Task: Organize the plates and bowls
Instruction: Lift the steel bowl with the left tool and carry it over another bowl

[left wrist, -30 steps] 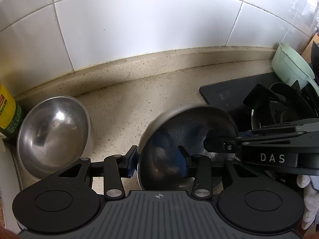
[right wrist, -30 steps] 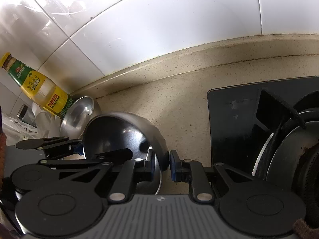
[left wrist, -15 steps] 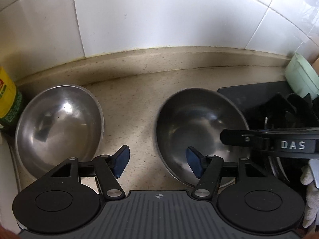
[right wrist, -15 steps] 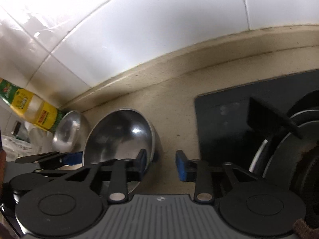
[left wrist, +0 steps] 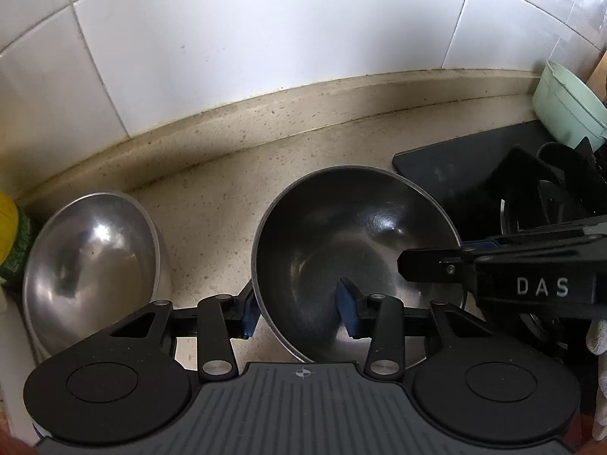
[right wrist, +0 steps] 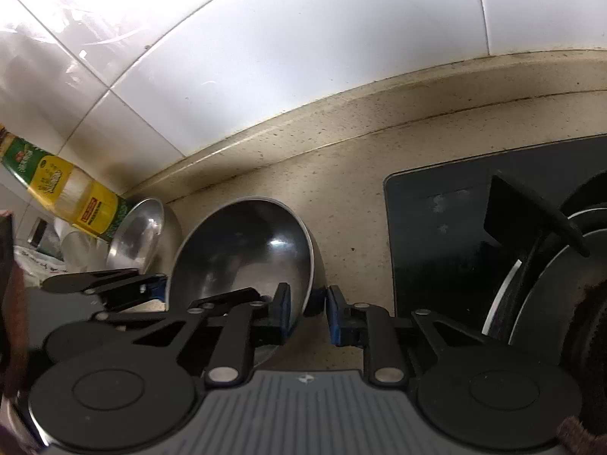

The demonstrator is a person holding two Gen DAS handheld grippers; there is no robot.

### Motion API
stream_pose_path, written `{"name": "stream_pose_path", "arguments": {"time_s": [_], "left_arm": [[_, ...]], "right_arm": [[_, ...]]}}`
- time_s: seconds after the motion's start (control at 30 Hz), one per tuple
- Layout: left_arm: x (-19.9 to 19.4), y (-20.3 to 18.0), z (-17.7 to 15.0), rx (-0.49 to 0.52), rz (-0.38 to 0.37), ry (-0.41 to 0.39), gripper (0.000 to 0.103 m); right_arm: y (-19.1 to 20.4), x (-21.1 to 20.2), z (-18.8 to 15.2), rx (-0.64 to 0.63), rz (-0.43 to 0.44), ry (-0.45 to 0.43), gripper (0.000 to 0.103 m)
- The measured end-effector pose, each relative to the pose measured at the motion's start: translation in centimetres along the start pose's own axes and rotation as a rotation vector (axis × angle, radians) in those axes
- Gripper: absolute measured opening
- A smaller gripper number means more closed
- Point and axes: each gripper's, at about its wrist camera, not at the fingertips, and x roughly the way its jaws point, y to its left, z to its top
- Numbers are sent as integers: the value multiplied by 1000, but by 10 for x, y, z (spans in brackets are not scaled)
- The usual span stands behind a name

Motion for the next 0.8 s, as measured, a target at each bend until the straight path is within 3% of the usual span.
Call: {"name": "stream_pose_path", "arguments": {"time_s": [0.53,0.8], "left_arm": [[-26,-4,3,-12,-4,-53,53],[-67,-2,-7,-26,16,-123,56]], "right_arm": [[5,-17,-5,-10,22,-1,14],[24,-45,-2,-48,58,-42,14]]}}
